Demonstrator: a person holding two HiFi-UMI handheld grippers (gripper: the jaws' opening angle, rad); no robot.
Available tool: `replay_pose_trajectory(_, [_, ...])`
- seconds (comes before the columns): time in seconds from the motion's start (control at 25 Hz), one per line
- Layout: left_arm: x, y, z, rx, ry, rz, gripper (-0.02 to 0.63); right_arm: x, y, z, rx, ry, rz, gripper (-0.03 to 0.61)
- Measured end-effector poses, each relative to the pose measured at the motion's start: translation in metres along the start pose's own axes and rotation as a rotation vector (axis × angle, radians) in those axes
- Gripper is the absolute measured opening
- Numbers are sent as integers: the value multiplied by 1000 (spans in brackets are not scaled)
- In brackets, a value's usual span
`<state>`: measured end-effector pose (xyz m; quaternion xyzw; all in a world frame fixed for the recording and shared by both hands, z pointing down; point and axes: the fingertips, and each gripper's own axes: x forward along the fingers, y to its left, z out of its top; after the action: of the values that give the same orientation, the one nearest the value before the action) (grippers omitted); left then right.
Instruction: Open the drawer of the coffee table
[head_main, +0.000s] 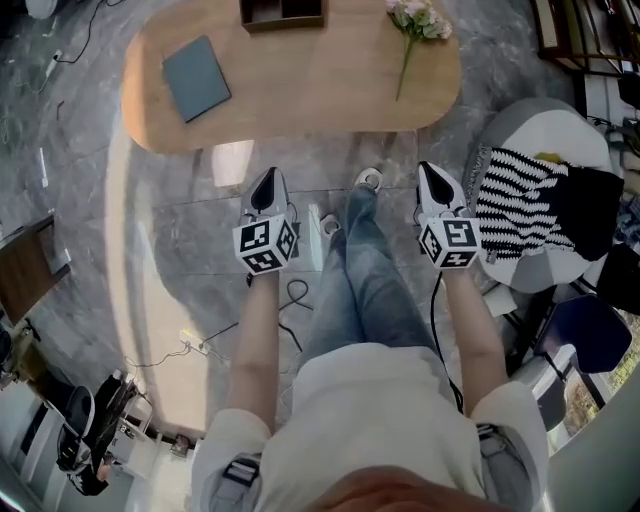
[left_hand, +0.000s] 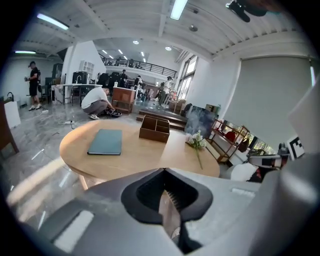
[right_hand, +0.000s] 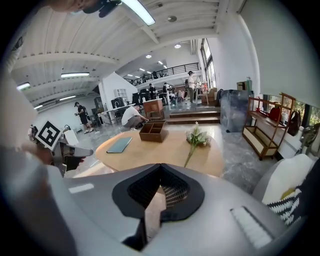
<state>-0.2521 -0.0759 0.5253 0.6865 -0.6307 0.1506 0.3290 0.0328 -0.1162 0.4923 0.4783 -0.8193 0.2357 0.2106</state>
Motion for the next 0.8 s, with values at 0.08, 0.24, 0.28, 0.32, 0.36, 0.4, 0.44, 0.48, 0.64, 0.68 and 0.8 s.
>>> replay_pose_trajectory(0.08, [19, 10, -13, -13, 14, 4, 2, 16, -10, -15, 8, 15, -8, 2])
replay_pose_trajectory(0.24, [46, 24, -38, -23, 52, 2, 3, 43, -24, -42, 23, 43, -16, 12])
replay_pose_trajectory(0.28, [52, 27, -45, -20, 63, 1, 12, 49, -28, -49, 28, 51, -16, 23])
replay_pose_trajectory(0.32, [58, 28, -51, -16, 73, -2, 17, 55, -33, -57, 36, 59, -17, 26])
replay_pose_trajectory(0.36, [64, 28, -58, -11, 84, -9, 18, 60, -38, -65, 47, 68, -18, 29])
replay_pose_trajectory(0.4, [71, 28, -64, -4, 93, -19, 20, 66, -44, -73, 58, 78, -22, 42])
replay_pose_trajectory(0.44, [77, 28, -69, 2, 103, -30, 44, 71, -50, -81, 68, 89, -28, 51])
replay_pose_trajectory(0.48, [83, 29, -75, 7, 114, -40, 67, 77, -56, -89, 74, 101, -37, 52])
replay_pose_trajectory(0.64, [109, 30, -101, 30, 172, -83, 160, 98, -80, -115, 73, 145, -61, 99])
replay_pose_trajectory(0.68, [116, 31, -107, 39, 181, -93, 185, 104, -85, -121, 70, 156, -65, 116])
replay_pose_trajectory(0.8, [137, 32, -121, 96, 197, -118, 259, 117, -98, -139, 56, 191, -74, 158])
